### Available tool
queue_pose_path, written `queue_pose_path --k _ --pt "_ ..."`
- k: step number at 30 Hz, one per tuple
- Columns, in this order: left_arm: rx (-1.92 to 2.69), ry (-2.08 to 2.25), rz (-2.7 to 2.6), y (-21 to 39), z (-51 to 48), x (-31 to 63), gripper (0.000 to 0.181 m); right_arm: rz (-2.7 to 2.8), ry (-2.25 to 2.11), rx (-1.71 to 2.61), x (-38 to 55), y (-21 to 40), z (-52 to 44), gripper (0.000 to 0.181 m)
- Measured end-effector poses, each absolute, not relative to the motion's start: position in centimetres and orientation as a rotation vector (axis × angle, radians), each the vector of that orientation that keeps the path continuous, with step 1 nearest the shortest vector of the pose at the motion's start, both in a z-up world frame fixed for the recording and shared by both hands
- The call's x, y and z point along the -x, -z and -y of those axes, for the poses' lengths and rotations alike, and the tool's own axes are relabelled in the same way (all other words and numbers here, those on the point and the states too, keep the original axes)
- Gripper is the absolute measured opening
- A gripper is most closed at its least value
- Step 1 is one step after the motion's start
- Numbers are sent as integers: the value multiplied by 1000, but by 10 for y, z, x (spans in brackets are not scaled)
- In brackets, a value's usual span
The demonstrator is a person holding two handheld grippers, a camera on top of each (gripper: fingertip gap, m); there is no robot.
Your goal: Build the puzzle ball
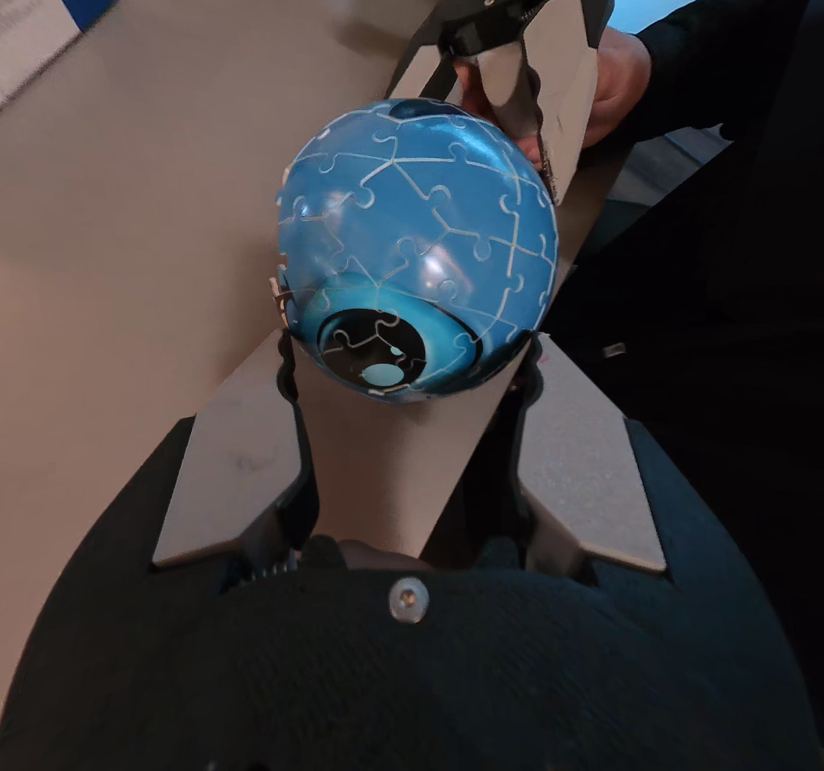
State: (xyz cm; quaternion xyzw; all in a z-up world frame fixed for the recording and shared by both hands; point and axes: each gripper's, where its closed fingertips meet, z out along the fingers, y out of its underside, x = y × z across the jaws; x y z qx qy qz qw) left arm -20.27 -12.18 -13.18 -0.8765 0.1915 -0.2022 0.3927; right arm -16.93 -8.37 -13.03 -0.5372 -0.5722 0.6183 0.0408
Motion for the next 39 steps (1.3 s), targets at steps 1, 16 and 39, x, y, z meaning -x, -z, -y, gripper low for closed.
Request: queue_pose_path --k 1,16,39 --pt "2214 480 -495 134 122 205 102 1763 -1857 1624 172 131 83 106" --pt "2175 969 -47 128 155 200 83 1814 -1710 1681 146 129 89 98" --pt "2413 1320 236 131 141 188 99 1657 -2171 2170 144 138 86 95"
